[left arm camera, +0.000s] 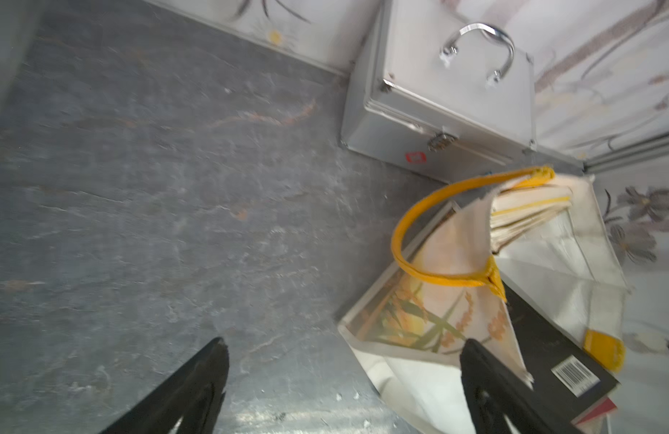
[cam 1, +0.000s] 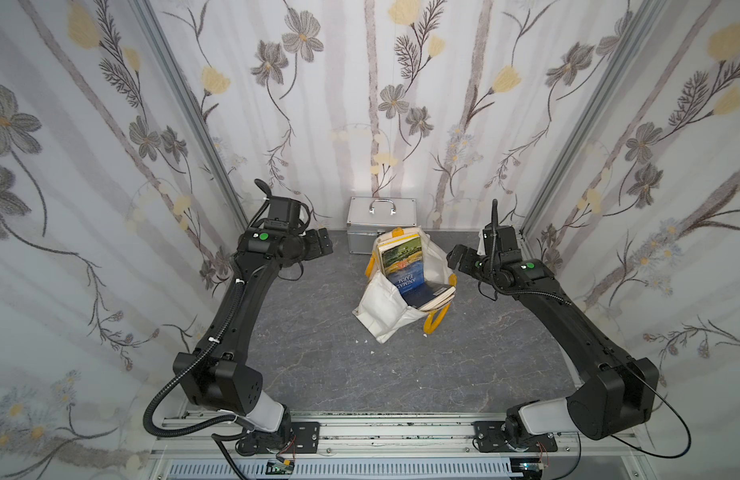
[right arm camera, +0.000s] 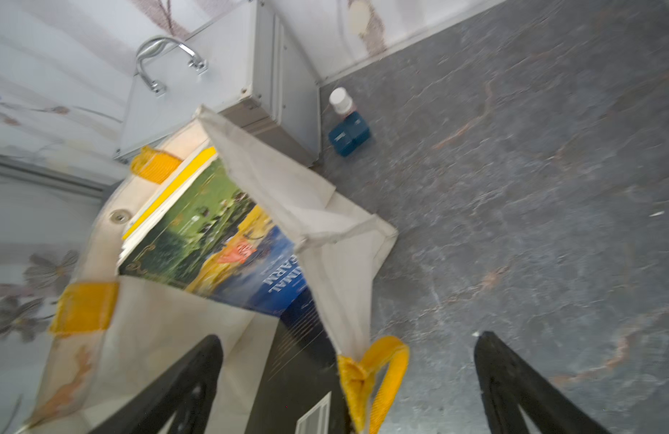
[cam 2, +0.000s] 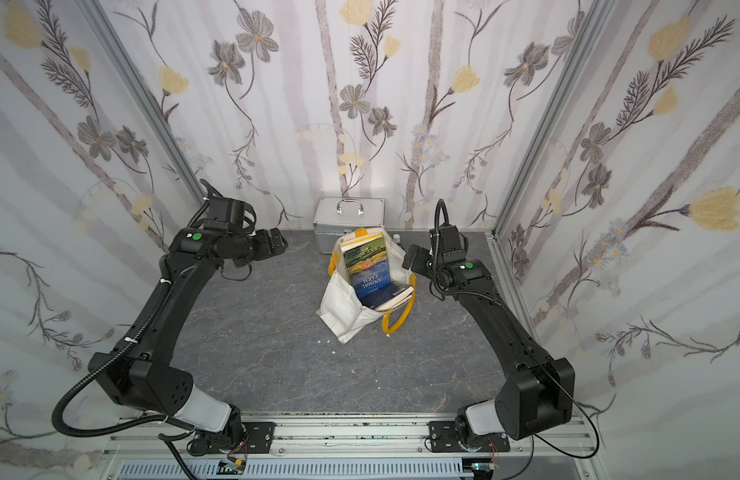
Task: Take out the books from the canvas bag
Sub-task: Adjust the canvas bag at the center of the board.
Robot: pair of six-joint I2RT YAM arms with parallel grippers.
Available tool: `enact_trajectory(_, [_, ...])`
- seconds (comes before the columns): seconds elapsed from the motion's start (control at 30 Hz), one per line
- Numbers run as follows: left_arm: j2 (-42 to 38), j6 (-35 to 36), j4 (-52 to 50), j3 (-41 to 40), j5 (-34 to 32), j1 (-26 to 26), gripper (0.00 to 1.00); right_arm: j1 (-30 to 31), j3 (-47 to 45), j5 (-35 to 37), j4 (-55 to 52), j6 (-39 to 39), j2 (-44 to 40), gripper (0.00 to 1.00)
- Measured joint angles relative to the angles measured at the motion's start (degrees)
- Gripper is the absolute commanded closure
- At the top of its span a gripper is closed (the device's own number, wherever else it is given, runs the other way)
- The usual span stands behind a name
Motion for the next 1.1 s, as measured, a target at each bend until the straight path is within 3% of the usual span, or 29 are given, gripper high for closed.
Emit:
enact_trajectory(0.17, [9.9, -1.7, -4.0, 9.0, 4.5, -5.6, 0.03, 2.3, -2.1, -8.3, 1.5, 4.4, -0.1, 0.08])
enact_trajectory(0.4, [22.0, -1.8, -7.6, 19.6, 7.4, -11.2, 0.09, 2.6, -6.2, -9.9, 1.7, 7.1, -2.3, 0.18])
enact_trajectory(0.6, [26.8, -1.7, -9.6, 21.0, 7.8, -13.0, 0.41, 2.4, -7.0, -9.9, 1.5, 7.8, -4.8, 0.19])
enact_trajectory(0.87, [24.0, -3.3, -9.4, 13.2, 6.5, -12.8, 0.82, 1.8, -8.4, -9.7, -0.7, 7.8, -9.6, 0.24])
enact_trajectory(1.0, [21.5, -5.6, -9.3, 8.9, 6.4, -12.9, 0.94, 1.6, -10.1, -10.7, -1.7, 7.8, -8.6, 0.35])
enact_trajectory(1.1, [18.8, -8.2, -8.5, 4.9, 7.5, -12.9, 0.96, 1.6, -9.8, -11.7, -1.3, 7.7, -6.3, 0.46])
